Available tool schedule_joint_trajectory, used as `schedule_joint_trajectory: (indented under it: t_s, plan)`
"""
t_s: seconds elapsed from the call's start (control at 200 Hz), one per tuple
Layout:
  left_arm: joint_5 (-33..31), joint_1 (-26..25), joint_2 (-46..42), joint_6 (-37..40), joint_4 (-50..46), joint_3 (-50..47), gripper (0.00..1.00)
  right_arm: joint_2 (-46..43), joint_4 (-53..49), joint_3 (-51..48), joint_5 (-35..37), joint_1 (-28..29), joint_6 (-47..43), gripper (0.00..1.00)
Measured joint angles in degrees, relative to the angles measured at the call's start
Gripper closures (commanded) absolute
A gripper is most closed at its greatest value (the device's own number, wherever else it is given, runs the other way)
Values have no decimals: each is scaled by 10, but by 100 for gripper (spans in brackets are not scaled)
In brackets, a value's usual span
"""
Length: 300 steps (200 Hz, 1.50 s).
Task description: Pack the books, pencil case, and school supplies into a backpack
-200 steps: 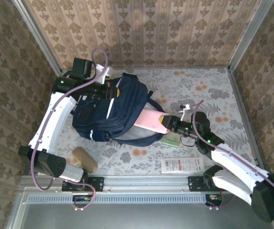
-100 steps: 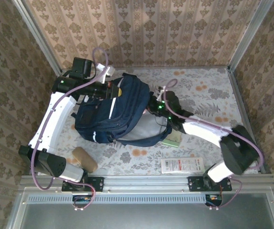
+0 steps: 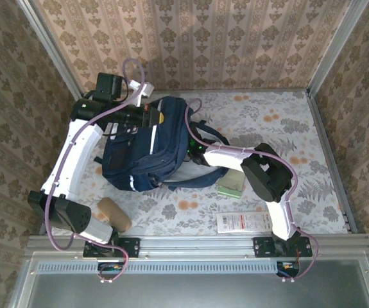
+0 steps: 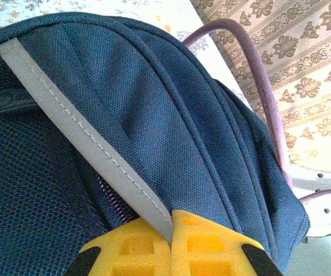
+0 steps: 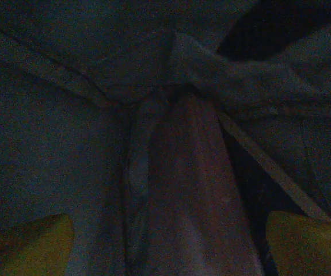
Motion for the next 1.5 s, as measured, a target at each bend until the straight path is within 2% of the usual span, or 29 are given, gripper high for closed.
schedule_joint_trajectory:
  t_s: [0.165, 0.33, 0.44, 0.62, 0.66, 0.765, 0.81, 0.865, 0.9, 0.94, 1.005, 1.135, 1.27, 1.395, 1.5]
  plan:
    - [-9, 16, -1, -19, 15, -13, 100, -70, 3, -65, -28, -12, -87, 6]
    - [-16, 47, -3, -62, 90, -82, 100, -212, -12, -154, -43, -15, -171, 7]
    - [-27, 51, 12, -76, 113, -91, 100, -300, -27, -216, -43, -28, -205, 10]
    - [-58, 48, 79, -78, 136, -79, 100, -431, -87, -308, -38, -94, -225, 16]
    - [-64, 48, 99, -78, 140, -75, 94, -450, -106, -318, -36, -116, -227, 19]
    - [-77, 40, 152, -77, 144, -55, 87, -474, -158, -332, -35, -179, -238, 31]
    - [-85, 35, 174, -73, 144, -46, 77, -472, -185, -332, -37, -200, -250, 39]
    - [-97, 25, 190, -73, 143, -41, 61, -465, -220, -331, -40, -213, -260, 54]
    - [-106, 16, 195, -68, 141, -40, 53, -458, -242, -329, -42, -216, -270, 69]
    - [-116, 3, 194, -61, 138, -40, 47, -448, -267, -329, -42, -216, -281, 85]
    - [-132, -16, 186, -59, 135, -40, 42, -435, -305, -329, -42, -216, -289, 100]
    - [-153, -42, 131, -58, 132, -51, 37, -434, -369, -333, -23, -216, -295, 100]
    - [-164, -45, 31, -65, 147, -104, 34, -485, -419, -383, 24, -216, -287, 100]
    - [-144, -51, -35, -96, 200, -179, 35, -533, -467, -434, 61, -216, -263, 100]
    - [-123, -57, -41, -131, 243, -231, 35, -535, -482, -459, 61, -212, -248, 100]
